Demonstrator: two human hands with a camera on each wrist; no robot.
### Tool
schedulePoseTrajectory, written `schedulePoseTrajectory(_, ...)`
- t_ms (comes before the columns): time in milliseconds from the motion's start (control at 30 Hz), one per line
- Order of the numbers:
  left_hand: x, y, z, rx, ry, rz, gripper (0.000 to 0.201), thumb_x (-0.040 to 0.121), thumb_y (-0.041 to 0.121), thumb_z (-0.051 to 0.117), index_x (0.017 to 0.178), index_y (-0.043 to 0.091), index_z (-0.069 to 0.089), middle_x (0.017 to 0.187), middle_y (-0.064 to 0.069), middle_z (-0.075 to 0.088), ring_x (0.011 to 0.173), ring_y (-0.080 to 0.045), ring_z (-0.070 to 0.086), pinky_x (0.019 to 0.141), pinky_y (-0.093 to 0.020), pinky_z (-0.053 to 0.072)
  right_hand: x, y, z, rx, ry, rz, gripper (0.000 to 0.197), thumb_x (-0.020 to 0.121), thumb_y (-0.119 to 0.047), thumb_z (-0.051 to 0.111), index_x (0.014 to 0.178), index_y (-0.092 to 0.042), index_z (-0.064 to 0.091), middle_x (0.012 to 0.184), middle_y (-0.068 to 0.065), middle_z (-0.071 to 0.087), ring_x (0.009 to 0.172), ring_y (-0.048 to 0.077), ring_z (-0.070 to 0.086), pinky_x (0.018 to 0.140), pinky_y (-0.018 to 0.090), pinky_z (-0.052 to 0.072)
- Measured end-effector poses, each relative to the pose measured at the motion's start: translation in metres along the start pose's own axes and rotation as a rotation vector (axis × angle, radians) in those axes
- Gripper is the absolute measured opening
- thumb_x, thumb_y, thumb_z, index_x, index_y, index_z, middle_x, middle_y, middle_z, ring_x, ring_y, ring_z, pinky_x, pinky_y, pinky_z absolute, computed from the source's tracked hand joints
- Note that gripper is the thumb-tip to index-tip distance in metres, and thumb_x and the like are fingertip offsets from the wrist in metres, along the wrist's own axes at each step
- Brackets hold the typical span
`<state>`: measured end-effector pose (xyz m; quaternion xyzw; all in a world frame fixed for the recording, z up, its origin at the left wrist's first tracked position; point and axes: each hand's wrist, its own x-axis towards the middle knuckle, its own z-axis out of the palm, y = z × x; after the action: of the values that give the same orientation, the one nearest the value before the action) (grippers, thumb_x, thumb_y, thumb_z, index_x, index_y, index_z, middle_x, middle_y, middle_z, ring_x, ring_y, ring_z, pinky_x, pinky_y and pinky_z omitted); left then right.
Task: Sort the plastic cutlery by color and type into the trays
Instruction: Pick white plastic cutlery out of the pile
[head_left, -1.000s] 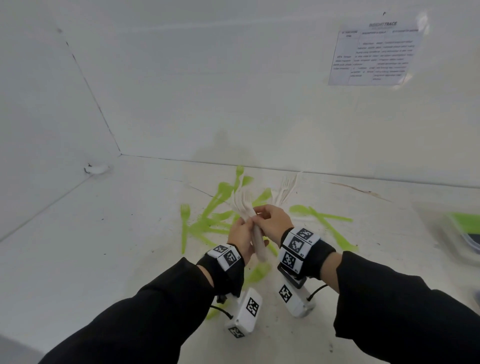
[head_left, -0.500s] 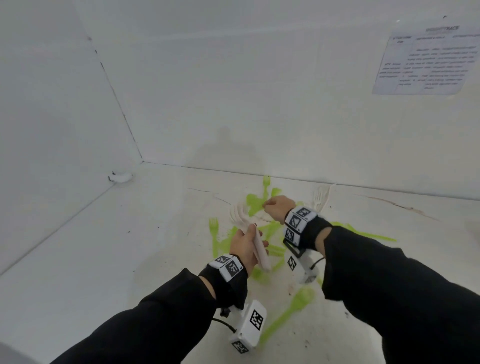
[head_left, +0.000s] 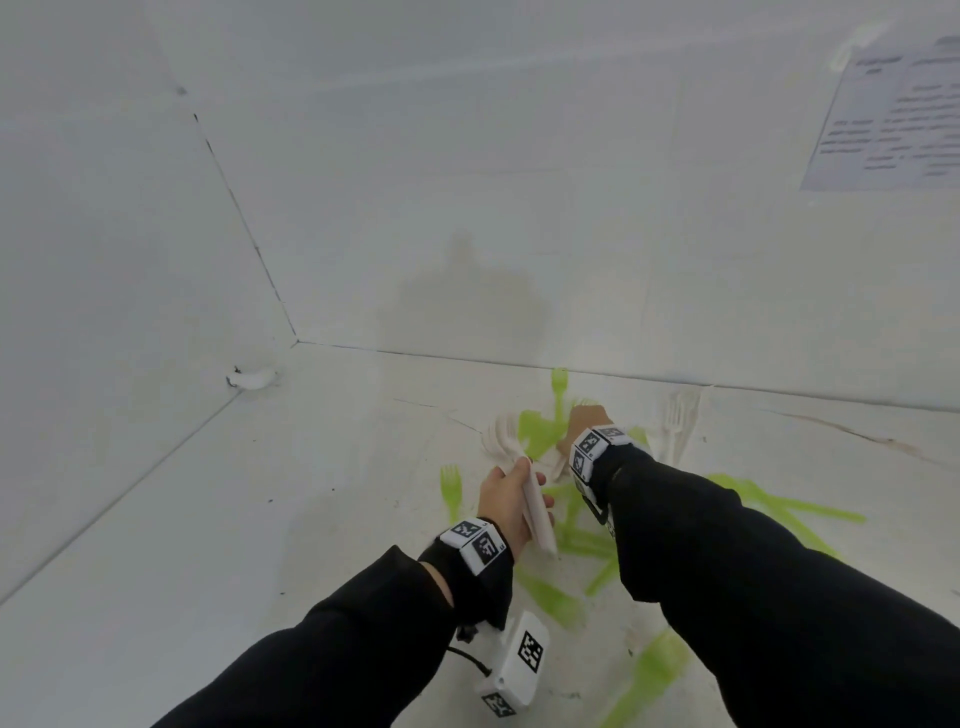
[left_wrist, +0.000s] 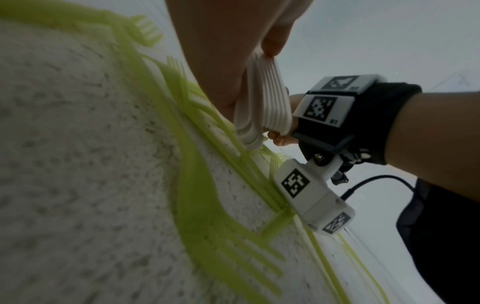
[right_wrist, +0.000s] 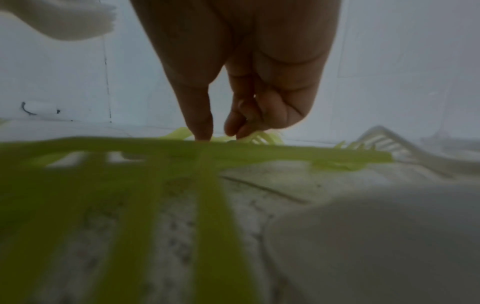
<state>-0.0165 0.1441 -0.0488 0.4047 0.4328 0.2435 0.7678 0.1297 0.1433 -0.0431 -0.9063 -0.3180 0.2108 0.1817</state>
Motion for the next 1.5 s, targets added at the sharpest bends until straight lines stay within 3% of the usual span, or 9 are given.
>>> schedulePoseTrajectory(267,0.001,-0.008,0.01,-0.001,-0.019,-0.008,0.013,0.098,0.018,0.045,0.099,0.006,0.046,0.078,-0.009,0.05,0.054,-0.022,0.046,0.047,-0.028,0.042,0.001,0.008,-0.003,0.065,-0.092,0.041,0.045,0.09,-0.016,0.056,0.134,-0.006,0.047,0.14,0.014,0.045,0.128,0.027,0.046,0.083,0.01,0.046)
schedulePoseTrajectory(467,0.002,-0.01,0.018,-0.009,-0.029,0.021,0.012,0.098,0.017,0.044,0.094,0.008,0.049,0.075,-0.009,0.05,0.053,-0.022,0.045,0.048,-0.028,0.04,-0.005,0.018,-0.037,0.077,-0.02,0.089,0.029,0.09,-0.028,0.053,0.11,-0.009,0.062,0.114,0.013,0.06,0.115,0.027,0.057,0.089,0.029,0.044)
schedulePoseTrajectory(633,-0.003,-0.006,0.027,-0.001,-0.024,0.049,0.014,0.099,0.016,0.044,0.088,0.009,0.05,0.075,-0.009,0.05,0.055,-0.022,0.044,0.053,-0.03,0.04,0.002,0.041,-0.028,-0.094,0.032,0.102,0.036,0.093,-0.02,0.05,0.125,-0.005,0.056,0.128,0.013,0.056,0.12,0.031,0.053,0.101,0.039,0.044)
schedulePoseTrajectory(867,-0.005,-0.007,0.032,-0.011,-0.011,0.029,0.015,0.098,0.018,0.044,0.087,0.009,0.05,0.074,-0.009,0.049,0.053,-0.021,0.042,0.051,-0.028,0.039,-0.016,0.034,-0.017,-0.17,-0.031,-0.039,0.046,0.091,-0.034,0.055,0.128,-0.005,0.049,0.132,0.01,0.051,0.124,0.024,0.05,0.097,0.029,0.042)
schedulePoseTrajectory(1000,-0.001,-0.009,0.029,-0.016,-0.001,0.017,0.015,0.097,0.019,0.045,0.089,0.008,0.051,0.073,-0.009,0.049,0.052,-0.021,0.041,0.048,-0.026,0.038,-0.019,0.031,-0.012,-0.29,-0.054,-0.083,0.024,0.094,-0.021,0.047,0.111,-0.007,0.058,0.123,0.009,0.054,0.122,0.022,0.052,0.096,0.028,0.044)
schedulePoseTrajectory(1133,0.0,-0.014,0.033,0.019,-0.008,0.028,0.016,0.098,0.019,0.045,0.087,0.008,0.05,0.075,-0.007,0.051,0.052,-0.02,0.043,0.045,-0.025,0.039,-0.025,0.033,-0.031,0.021,-0.023,-0.025,0.021,0.088,-0.024,0.053,0.094,-0.006,0.063,0.1,0.012,0.061,0.104,0.027,0.06,0.072,0.024,0.044)
schedulePoseTrajectory(1267,-0.005,-0.007,0.052,0.06,-0.037,0.088,0.017,0.098,0.02,0.046,0.089,0.007,0.05,0.077,-0.009,0.054,0.059,-0.021,0.05,0.05,-0.029,0.045,-0.045,0.046,-0.035,0.33,0.043,-0.053,0.023,0.084,-0.022,0.059,0.061,-0.018,0.054,0.068,0.0,0.056,0.07,0.019,0.054,0.048,0.021,0.035)
schedulePoseTrajectory(1367,-0.002,-0.005,0.068,0.043,-0.059,0.054,0.029,0.1,0.026,0.041,0.102,0.0,0.052,0.092,-0.018,0.06,0.079,-0.029,0.059,0.067,-0.036,0.05,-0.062,0.056,-0.023,0.572,0.039,-0.049,0.019,0.084,-0.027,0.064,0.076,-0.018,0.05,0.066,-0.001,0.053,0.052,0.012,0.045,0.046,0.022,0.036)
schedulePoseTrajectory(1500,-0.001,-0.013,0.08,0.101,-0.079,0.076,0.033,0.099,0.028,0.041,0.11,-0.001,0.053,0.094,-0.02,0.06,0.079,-0.031,0.059,0.069,-0.039,0.05,-0.081,0.07,-0.016,0.857,0.075,0.002,0.02,0.088,-0.028,0.06,0.091,-0.016,0.045,0.062,0.0,0.048,0.044,0.014,0.038,0.037,0.019,0.03)
